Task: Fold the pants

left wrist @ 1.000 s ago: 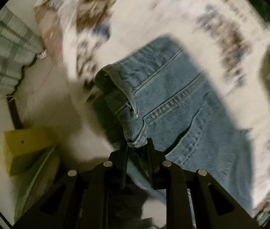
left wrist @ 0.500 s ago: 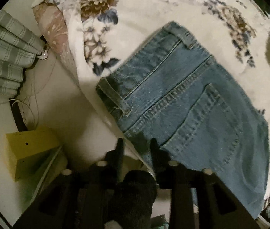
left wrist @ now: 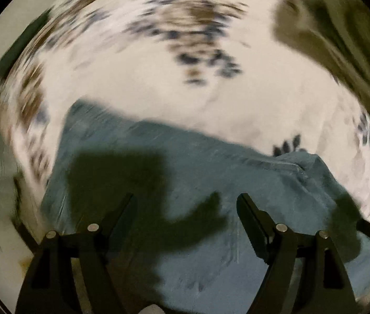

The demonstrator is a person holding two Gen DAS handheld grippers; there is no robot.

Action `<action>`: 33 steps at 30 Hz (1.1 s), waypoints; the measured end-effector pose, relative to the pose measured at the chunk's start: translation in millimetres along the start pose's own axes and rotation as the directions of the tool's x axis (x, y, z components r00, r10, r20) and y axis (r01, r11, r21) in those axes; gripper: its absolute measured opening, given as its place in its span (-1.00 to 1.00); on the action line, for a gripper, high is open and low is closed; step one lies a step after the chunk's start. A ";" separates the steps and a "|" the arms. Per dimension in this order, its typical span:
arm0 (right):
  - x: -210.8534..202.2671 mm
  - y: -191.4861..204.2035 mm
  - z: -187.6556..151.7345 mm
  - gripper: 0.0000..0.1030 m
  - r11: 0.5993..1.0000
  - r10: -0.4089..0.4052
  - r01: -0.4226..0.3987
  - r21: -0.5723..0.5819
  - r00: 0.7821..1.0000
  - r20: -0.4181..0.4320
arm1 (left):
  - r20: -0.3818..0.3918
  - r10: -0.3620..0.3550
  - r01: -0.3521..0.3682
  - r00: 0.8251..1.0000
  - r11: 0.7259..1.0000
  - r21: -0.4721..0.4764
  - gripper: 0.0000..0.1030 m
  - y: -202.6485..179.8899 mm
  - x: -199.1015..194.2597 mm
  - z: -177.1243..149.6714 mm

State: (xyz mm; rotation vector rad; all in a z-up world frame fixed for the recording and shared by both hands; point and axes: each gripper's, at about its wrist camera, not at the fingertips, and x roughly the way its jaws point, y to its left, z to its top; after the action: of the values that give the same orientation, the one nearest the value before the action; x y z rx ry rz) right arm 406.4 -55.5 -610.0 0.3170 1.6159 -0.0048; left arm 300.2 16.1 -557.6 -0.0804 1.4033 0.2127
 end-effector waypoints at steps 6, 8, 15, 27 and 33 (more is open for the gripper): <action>36.3 -17.3 6.9 -0.03 0.987 -0.118 0.105 -0.118 0.987 -0.112 | -0.020 0.018 -0.016 1.000 0.998 0.067 0.74 -6.0 47.4 2.6; 31.7 -21.2 4.0 -0.98 0.978 -0.145 0.133 -0.162 0.987 -0.067 | -0.028 0.019 -0.017 0.999 0.998 0.061 0.74 -4.1 43.6 -0.9; -13.7 -29.6 1.1 -1.00 0.967 -0.168 0.188 -0.171 0.978 0.121 | -0.056 -0.047 0.047 0.997 0.999 0.001 0.74 -2.1 17.5 -11.7; -13.2 -93.3 18.0 -0.19 0.962 0.044 -0.077 -0.263 0.991 -0.130 | -0.090 0.041 -0.027 0.995 0.988 0.153 0.74 -33.5 39.5 -23.8; -1.2 -98.7 9.1 -0.21 0.901 -0.099 0.042 -0.432 0.989 -0.111 | -0.081 0.042 -0.029 0.996 0.987 0.156 0.74 -35.7 40.3 -29.1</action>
State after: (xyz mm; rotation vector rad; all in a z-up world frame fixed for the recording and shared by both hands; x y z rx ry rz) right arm 395.0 -152.2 -628.2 -0.0862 1.7068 0.3203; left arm 285.0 -20.1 -604.7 0.0647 1.5016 0.1303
